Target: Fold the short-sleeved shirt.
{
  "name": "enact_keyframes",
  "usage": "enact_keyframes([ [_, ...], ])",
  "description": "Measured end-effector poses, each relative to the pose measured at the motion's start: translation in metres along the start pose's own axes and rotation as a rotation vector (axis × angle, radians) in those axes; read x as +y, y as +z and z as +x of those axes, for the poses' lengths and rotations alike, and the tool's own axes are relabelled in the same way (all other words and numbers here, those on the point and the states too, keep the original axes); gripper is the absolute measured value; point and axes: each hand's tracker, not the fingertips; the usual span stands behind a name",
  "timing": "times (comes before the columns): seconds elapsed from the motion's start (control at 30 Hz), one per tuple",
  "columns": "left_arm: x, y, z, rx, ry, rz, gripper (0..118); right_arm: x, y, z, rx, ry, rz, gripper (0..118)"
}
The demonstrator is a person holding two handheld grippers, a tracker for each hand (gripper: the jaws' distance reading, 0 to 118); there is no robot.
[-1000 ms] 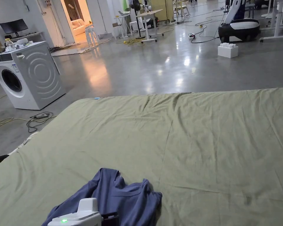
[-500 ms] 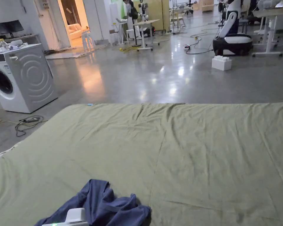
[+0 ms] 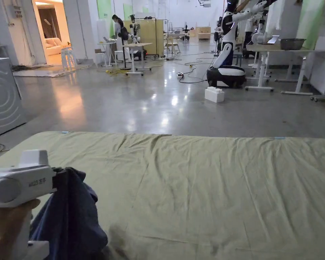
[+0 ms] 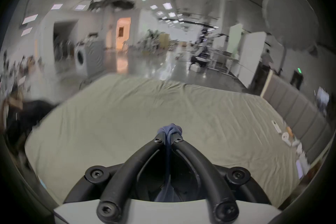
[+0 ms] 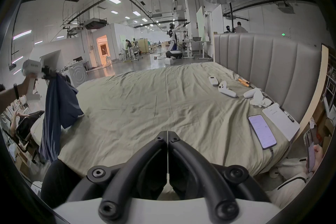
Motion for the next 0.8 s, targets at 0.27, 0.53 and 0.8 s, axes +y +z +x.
enact_keyframes([
  [0.27,-0.028,-0.033,0.198,-0.344,-0.161,-0.021,4,-0.001,0.022,0.023,-0.06,-0.067,0.041,1],
  [0.53,-0.176,-0.023,0.42,-0.8,-0.299,-0.232,4,-0.016,0.042,0.048,-0.153,-0.086,0.003,1],
  [0.8,-0.292,0.033,0.515,-1.013,-0.463,-0.421,5,-0.03,0.059,0.062,-0.257,-0.082,-0.063,1],
])
